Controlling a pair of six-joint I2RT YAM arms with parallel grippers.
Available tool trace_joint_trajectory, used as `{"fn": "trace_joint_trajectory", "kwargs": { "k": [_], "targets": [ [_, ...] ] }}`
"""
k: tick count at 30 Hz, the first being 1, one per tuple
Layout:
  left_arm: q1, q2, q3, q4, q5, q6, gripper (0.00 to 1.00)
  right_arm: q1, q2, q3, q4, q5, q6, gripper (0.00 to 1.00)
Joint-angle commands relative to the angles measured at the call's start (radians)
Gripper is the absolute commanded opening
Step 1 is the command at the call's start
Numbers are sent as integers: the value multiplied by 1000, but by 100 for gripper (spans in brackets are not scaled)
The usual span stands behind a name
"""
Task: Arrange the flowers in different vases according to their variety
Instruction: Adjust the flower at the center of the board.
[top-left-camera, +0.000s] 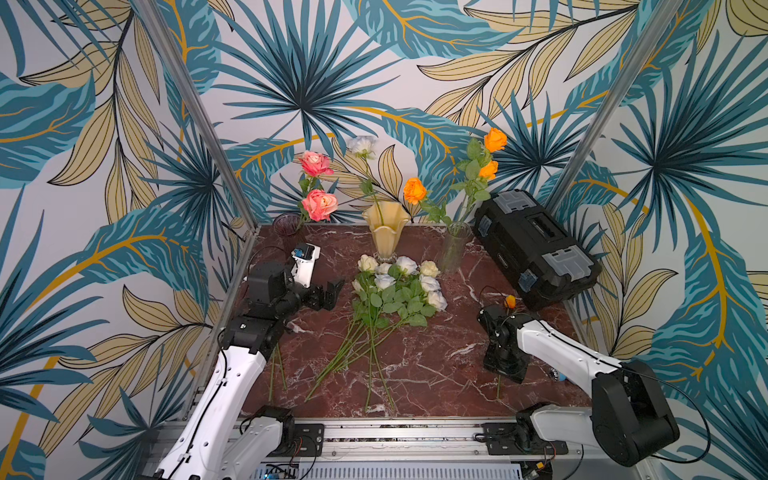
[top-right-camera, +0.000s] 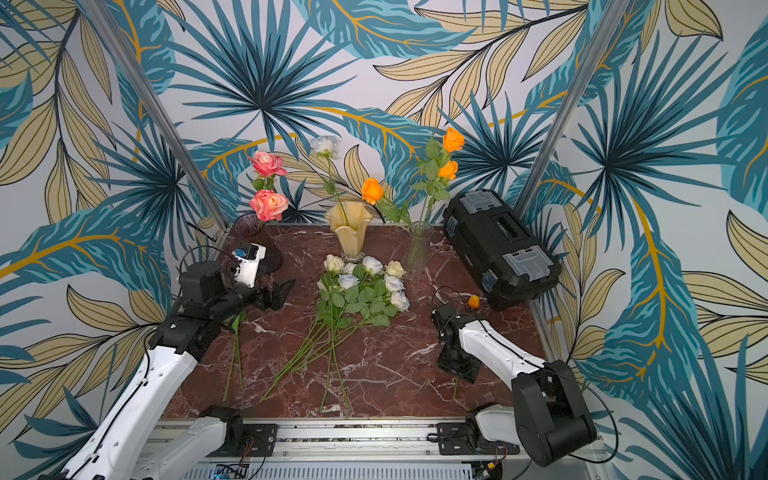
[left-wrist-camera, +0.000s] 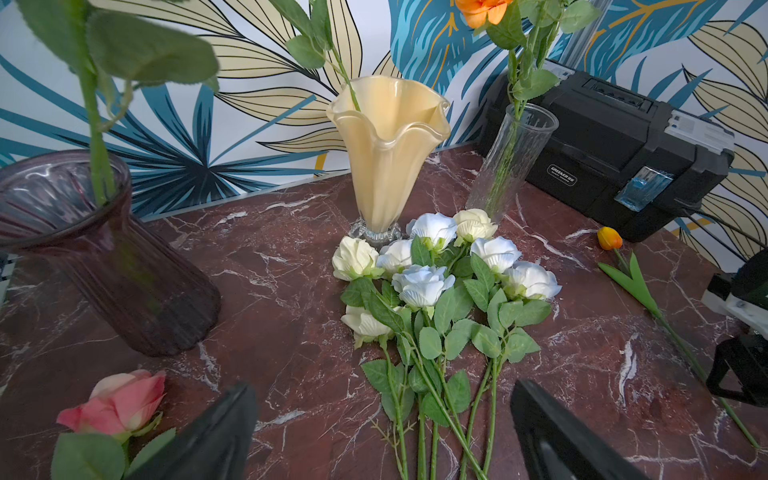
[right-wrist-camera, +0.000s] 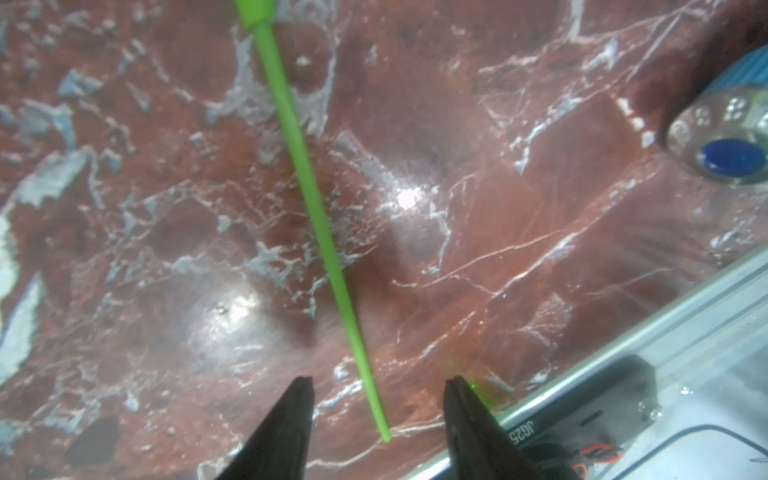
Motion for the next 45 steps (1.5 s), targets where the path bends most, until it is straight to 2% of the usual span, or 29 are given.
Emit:
{"fn": "trace_joint_trajectory", "kwargs": {
  "k": [1,8,13,20,24,28,30,40,43,45],
  "targets": [
    [-4,-17,-26,7,1,12,100,17,35,-11,87,11,59,63],
    [-4,-25,-10,-22,-10,31,100,55,34,-33,218,51,103,67],
    [-5,-16,-10,-15,-8,31,100,61,60,-11,253,57,95,69],
    [-4,-11,-6,-10,-8,36,100,71,89,14,260,52,109,76],
    [-4,-16,-2,-22,-9,39,100,74,39,19,167,125,156,78],
    [-4,-22,-4,-27,-13,42,100,73,-40,-46,127,156,264,85],
    [-4,-24,-8,-27,-14,42,100,81,-38,-77,151,145,321,88],
    [-5,-24,-2,-27,-26,48,100,100,44,-21,201,165,325,90],
    [-5,-25,-5,-27,-26,51,100,108,57,-8,196,145,350,99],
    [-4,-27,-5,-32,-26,53,100,138,42,-18,189,157,430,100]
  ]
}}
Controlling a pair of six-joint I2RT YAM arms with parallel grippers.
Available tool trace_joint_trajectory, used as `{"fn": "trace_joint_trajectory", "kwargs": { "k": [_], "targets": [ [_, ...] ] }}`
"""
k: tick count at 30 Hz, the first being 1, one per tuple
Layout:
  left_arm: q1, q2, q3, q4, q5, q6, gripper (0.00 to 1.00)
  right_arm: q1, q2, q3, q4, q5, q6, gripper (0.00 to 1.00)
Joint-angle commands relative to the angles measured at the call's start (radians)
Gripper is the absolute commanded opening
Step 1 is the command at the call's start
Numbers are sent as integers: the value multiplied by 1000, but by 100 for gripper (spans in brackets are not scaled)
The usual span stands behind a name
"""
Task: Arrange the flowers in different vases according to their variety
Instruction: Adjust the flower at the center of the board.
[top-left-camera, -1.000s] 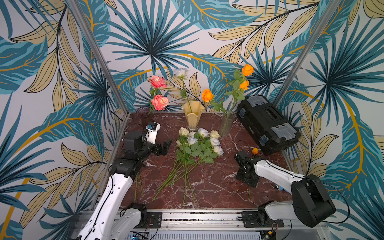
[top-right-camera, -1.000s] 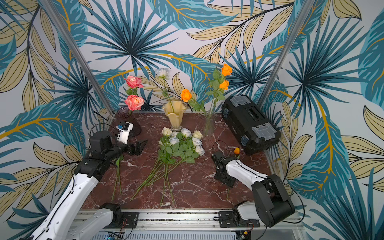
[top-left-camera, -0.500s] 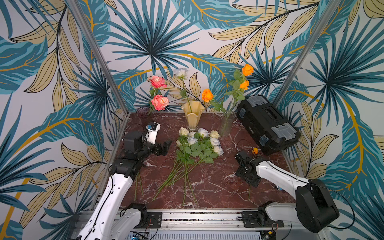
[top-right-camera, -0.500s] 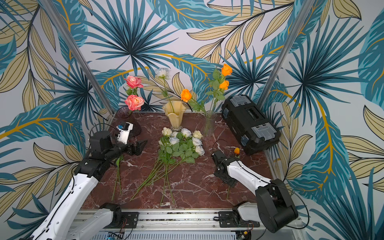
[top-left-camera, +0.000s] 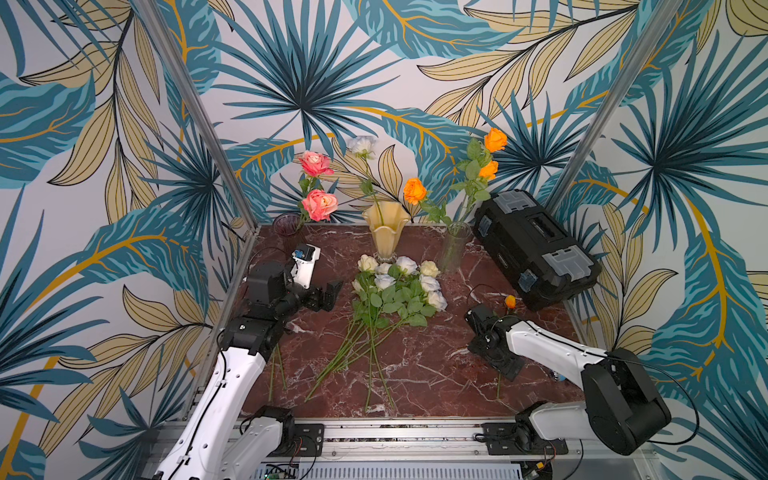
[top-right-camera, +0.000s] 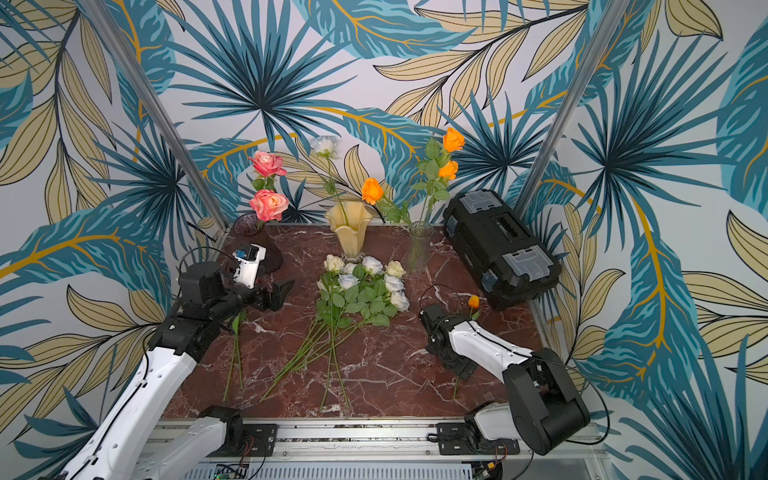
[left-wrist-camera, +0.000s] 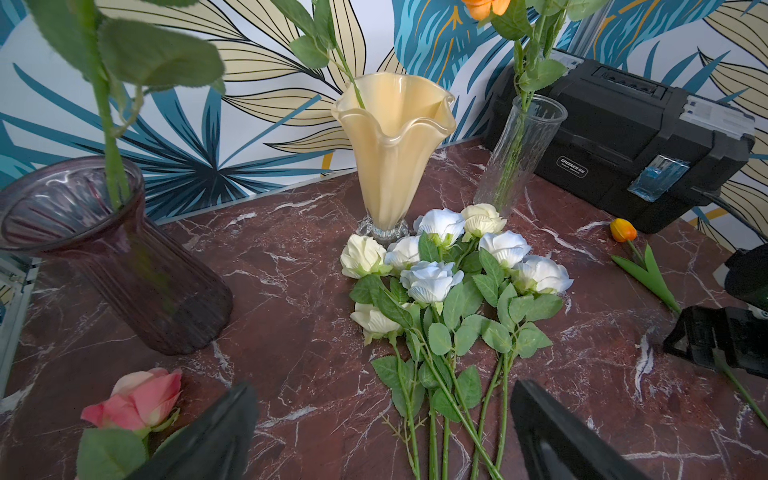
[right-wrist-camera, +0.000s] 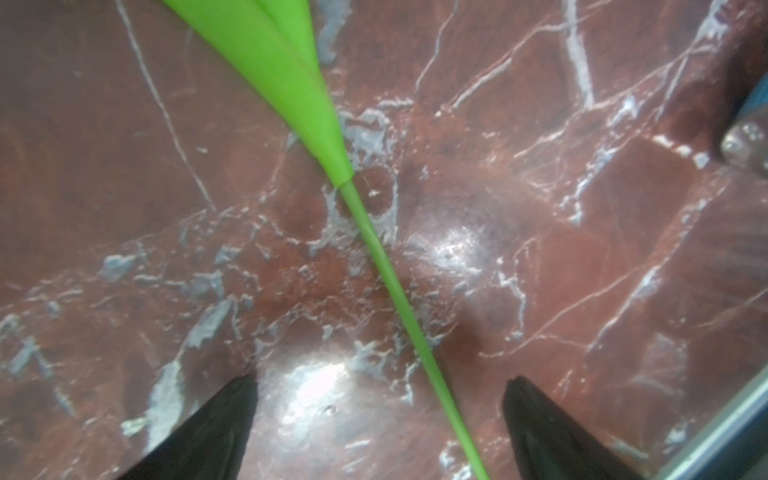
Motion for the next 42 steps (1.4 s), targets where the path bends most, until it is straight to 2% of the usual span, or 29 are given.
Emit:
{"fn": "trace_joint_trajectory", "kwargs": {
  "k": [1,4,8,13,15,17,20,23,26,29,36,42],
  "targets": [
    [-6,-20,-6,-19,-6,17,100,39,-9,-4,-13,26,125,100],
    [-5,-20,-5,-20,-4,17,100,51,-30,-21,1,44,192,100],
    [-6,-16,-7,-12,0,13,100,57,-19,-14,22,58,195,99],
    [-6,-15,-3,-7,-7,21,100,70,88,48,-34,14,193,99],
    [-6,-20,-1,-11,-14,30,100,84,138,33,-28,-33,254,100],
    [-7,-30,3,-20,-24,40,100,124,109,-4,-12,14,322,99],
    [-9,-42,11,-53,-37,56,100,133,64,-33,38,50,340,99],
    [-15,-48,4,-61,-47,63,100,134,94,7,74,53,265,100],
    [-15,-51,2,-71,-48,63,100,168,64,108,-31,148,239,100],
    [-15,-50,1,-70,-48,63,100,175,4,132,-113,207,261,99],
    [-16,-36,13,-68,-46,66,100,179,-9,1,-145,139,406,99],
    [-17,-31,22,-80,-48,67,100,185,-68,-32,-182,208,453,99]
  ]
}}
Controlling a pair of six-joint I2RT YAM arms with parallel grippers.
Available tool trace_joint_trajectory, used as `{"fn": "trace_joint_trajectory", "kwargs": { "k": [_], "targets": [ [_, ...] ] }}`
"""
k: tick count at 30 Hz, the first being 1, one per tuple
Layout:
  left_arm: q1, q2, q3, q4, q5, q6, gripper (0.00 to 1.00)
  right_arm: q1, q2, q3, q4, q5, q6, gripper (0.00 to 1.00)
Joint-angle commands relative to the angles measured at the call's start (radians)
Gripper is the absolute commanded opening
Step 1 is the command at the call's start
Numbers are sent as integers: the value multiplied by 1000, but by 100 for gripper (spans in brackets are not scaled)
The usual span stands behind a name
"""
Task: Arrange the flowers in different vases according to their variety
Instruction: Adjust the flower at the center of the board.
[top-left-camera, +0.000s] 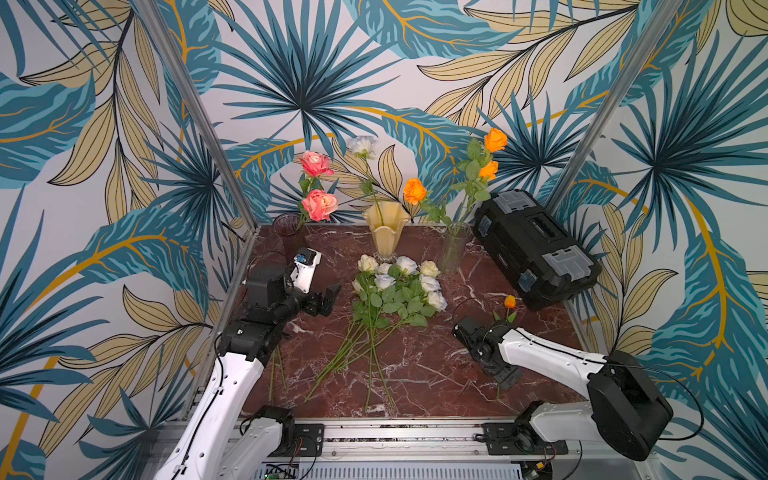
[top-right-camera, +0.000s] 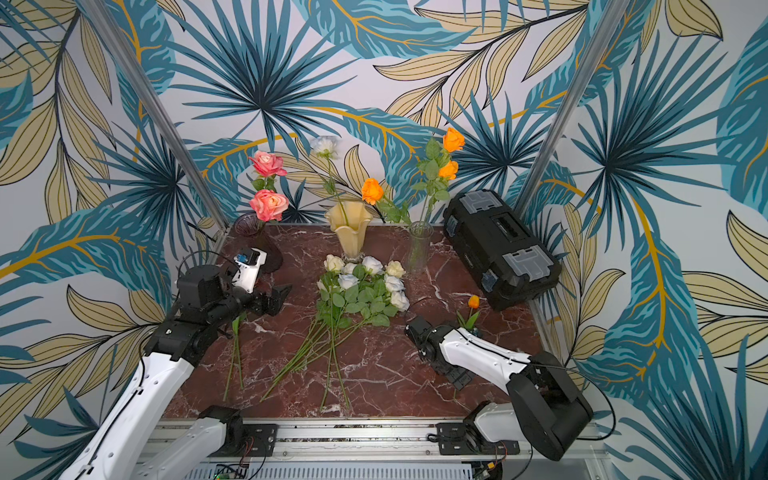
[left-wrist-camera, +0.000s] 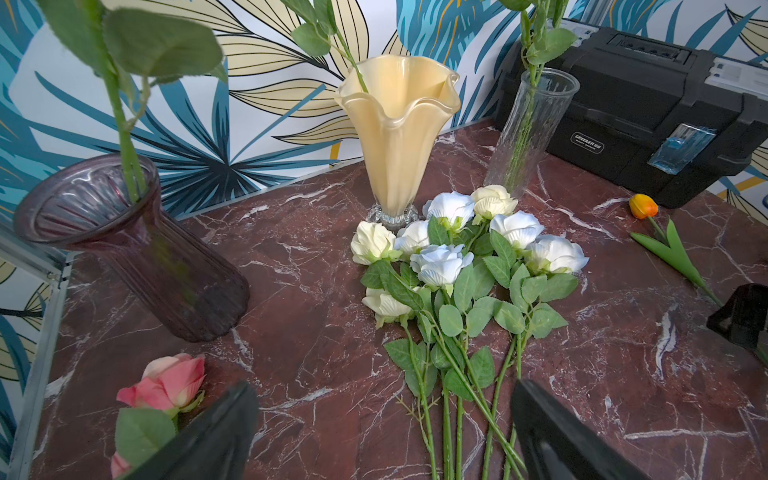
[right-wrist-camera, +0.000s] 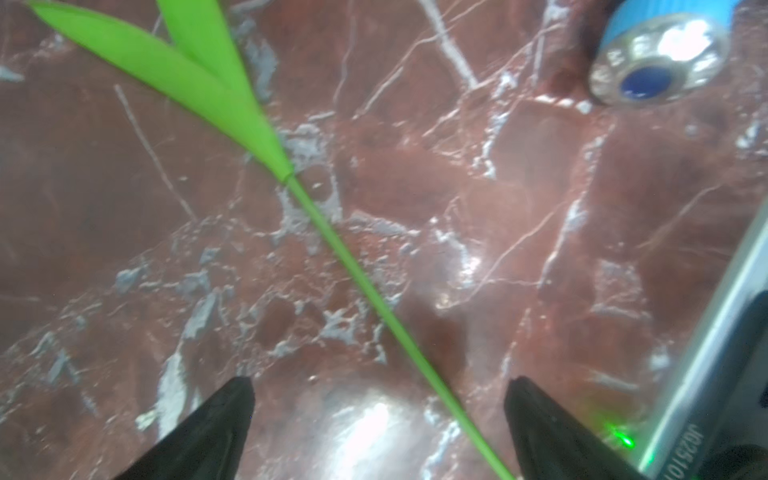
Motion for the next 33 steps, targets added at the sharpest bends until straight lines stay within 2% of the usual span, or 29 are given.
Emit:
{"fn": "trace_joint_trajectory", "kwargs": {
  "k": [1,5,11,17,22,27,33],
  "targets": [
    [-4,1,23,-20,-7,11,100,5,-26,-22,-64,47,51,99],
    [-12,7,26,-14,-6,12,100,4,-21,-20,-35,32,8,99],
    [-19,2,26,-14,-5,13,100,16,86,-36,32,-126,41,99],
    [-51,-11,27,-45,-29,35,100,42,121,-75,167,-121,77,99],
    [-70,-17,26,-52,-37,40,100,54,228,-18,324,-156,-25,99],
    [-75,-14,27,-39,-32,33,100,51,298,69,355,-186,-102,99],
    [-75,-13,33,-39,-35,35,100,-1,221,4,354,-289,-168,97]
  ]
}}
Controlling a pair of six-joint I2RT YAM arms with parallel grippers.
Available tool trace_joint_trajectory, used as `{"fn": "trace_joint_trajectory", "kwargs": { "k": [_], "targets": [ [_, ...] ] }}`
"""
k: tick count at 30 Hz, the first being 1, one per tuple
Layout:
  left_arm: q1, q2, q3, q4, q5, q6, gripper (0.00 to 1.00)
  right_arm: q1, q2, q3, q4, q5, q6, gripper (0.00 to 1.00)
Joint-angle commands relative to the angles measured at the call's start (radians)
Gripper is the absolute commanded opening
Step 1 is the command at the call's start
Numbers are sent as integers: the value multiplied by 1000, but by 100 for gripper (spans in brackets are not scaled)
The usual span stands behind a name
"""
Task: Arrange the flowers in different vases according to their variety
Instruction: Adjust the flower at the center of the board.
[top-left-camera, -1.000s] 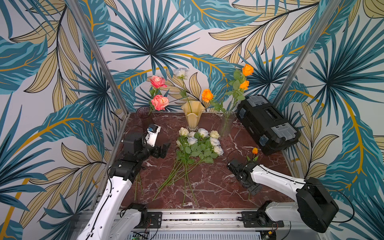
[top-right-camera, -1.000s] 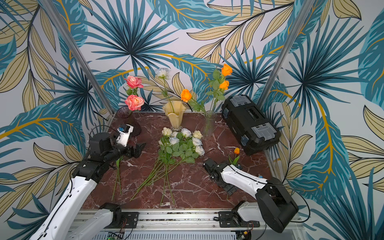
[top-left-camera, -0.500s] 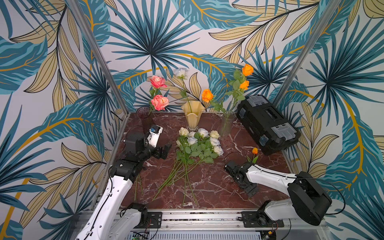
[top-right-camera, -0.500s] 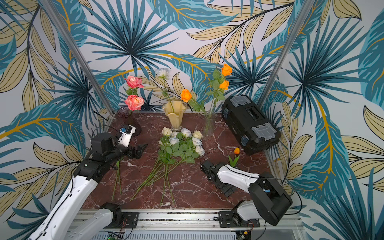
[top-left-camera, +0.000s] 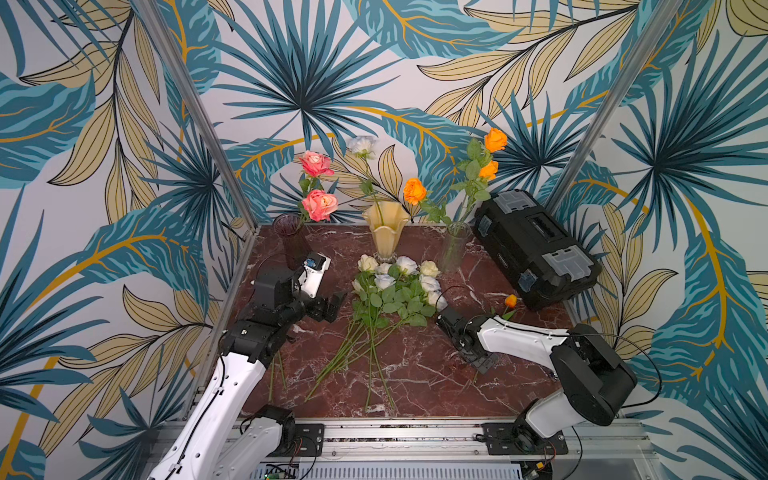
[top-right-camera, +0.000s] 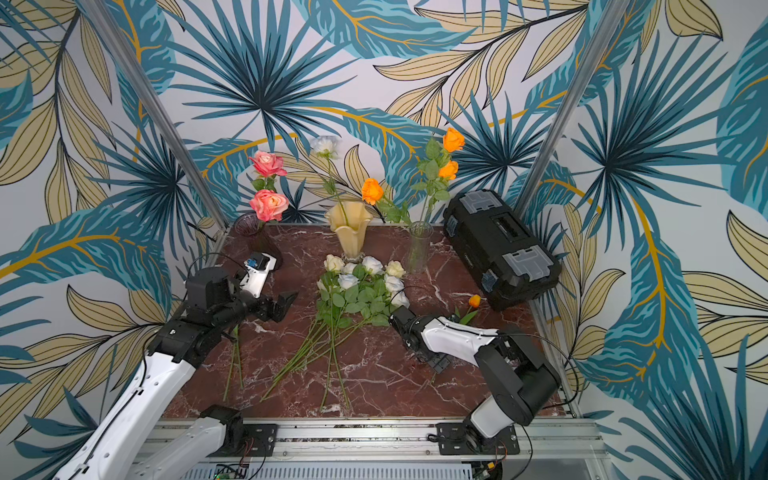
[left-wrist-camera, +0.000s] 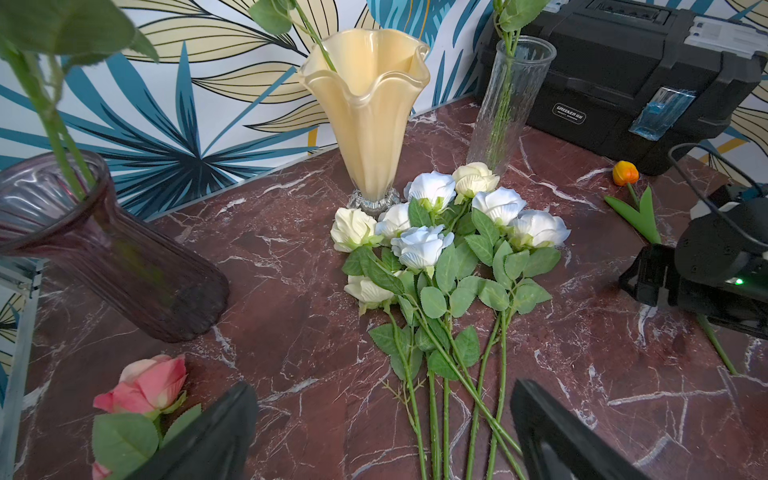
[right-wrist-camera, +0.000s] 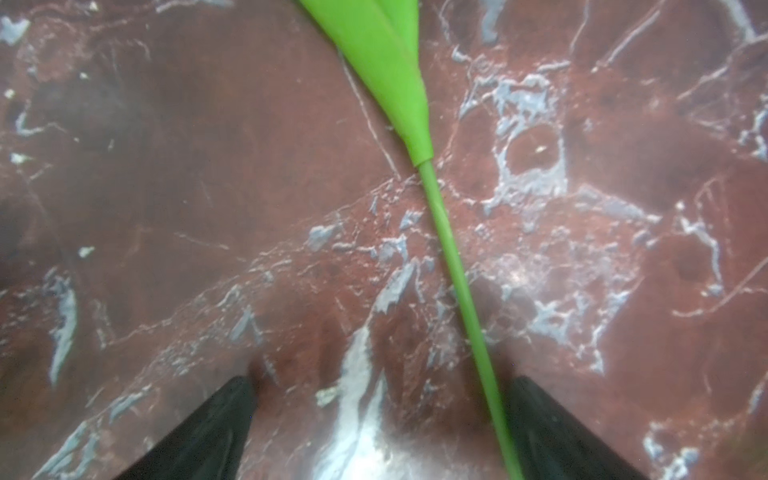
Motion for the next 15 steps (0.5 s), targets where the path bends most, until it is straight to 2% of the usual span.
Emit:
{"fn": "trace_joint_trajectory", "kwargs": {
  "k": [1,6,10,15],
  "targets": [
    [-4,-13,32,3,-11,9,100,-36,-9,-110,86,-257,-64,96],
    [-4,-14,29,4,-7,6,100,-67,-117,-231,64,-361,-83,88],
    [-4,-18,30,1,-2,3,100,-67,-202,-282,-13,-397,-71,79],
    [-4,-16,28,9,3,0,100,-67,-173,-250,-111,-462,-98,68]
  ]
}}
